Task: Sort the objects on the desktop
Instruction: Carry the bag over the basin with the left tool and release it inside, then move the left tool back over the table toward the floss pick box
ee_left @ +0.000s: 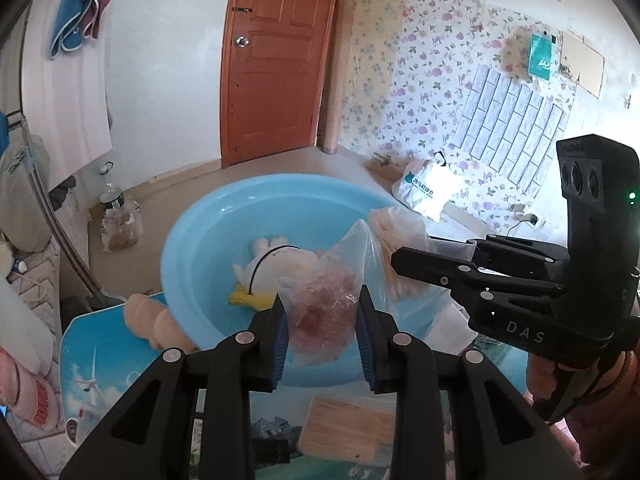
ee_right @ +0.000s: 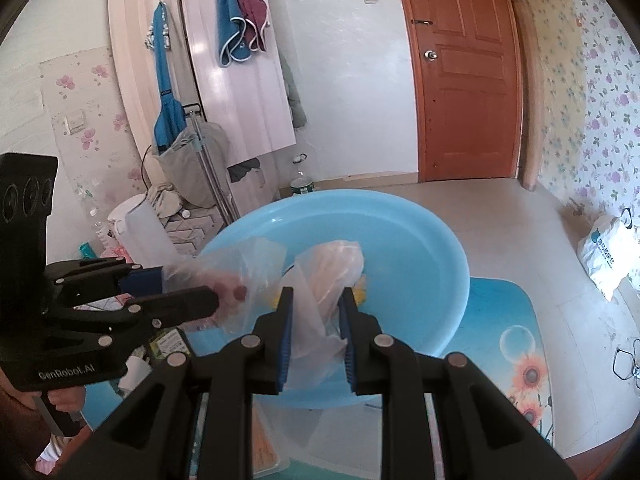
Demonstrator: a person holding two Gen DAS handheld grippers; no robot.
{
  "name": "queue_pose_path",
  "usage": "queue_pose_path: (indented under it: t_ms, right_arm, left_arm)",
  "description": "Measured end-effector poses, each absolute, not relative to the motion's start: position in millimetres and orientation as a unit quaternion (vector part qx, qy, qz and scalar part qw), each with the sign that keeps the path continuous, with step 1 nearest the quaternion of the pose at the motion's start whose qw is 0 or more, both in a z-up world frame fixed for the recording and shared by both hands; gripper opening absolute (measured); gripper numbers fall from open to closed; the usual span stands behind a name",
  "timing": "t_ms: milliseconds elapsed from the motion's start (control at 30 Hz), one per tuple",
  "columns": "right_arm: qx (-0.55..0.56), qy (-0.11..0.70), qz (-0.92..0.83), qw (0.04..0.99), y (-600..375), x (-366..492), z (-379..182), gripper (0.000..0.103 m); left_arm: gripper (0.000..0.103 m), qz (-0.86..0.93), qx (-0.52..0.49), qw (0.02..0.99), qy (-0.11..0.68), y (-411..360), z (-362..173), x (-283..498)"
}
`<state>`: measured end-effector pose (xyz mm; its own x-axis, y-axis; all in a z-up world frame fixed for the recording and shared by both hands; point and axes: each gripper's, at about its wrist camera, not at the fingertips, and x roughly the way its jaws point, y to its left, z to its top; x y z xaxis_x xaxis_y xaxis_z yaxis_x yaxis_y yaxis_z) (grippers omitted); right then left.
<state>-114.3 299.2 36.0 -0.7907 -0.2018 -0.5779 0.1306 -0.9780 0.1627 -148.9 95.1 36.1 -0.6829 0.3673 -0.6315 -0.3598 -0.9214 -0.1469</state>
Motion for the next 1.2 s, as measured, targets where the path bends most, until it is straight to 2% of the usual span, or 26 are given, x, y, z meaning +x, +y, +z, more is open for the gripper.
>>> queue_pose_path:
  t_ms: [67, 100, 200, 233, 500, 733, 1200]
  right_arm:
    - [0.318, -0.060, -0.942, 0.085, 301, -117, 31, 0.021]
    - [0.321, -0.061, -0.941, 0.082, 301, -119, 30, 0.022]
    - [0.327, -0.068, -0.940, 0.077, 305, -120, 26, 0.024]
    - [0.327, -0.069, -0.940, 0.075, 306, -119, 26, 0.025]
    - [0.329, -0.078, -0.939, 0.062, 308, -109, 25, 0.028]
    - [0.332, -0.070, -0.939, 0.061, 298, -96, 24, 0.043]
    - [0.361, -0.079, -0.928, 0.048, 292, -56, 11, 0.044]
  left_arm:
    - [0.030, 0.916, -0.348, 0.198, -0.007, 98, 33, -152]
    - [0.036, 0.916, -0.349, 0.197, -0.006, 98, 31, -153]
    - [0.066, 0.917, -0.348, 0.193, -0.010, 97, 29, -153]
    - [0.071, 0.917, -0.348, 0.194, -0.013, 96, 30, -153]
    - [0.076, 0.917, -0.355, 0.181, -0.024, 84, 25, -145]
    - [0.088, 0.918, -0.360, 0.163, -0.014, 80, 20, -126]
    - [0.091, 0.911, -0.382, 0.156, 0.005, 82, 0, -72]
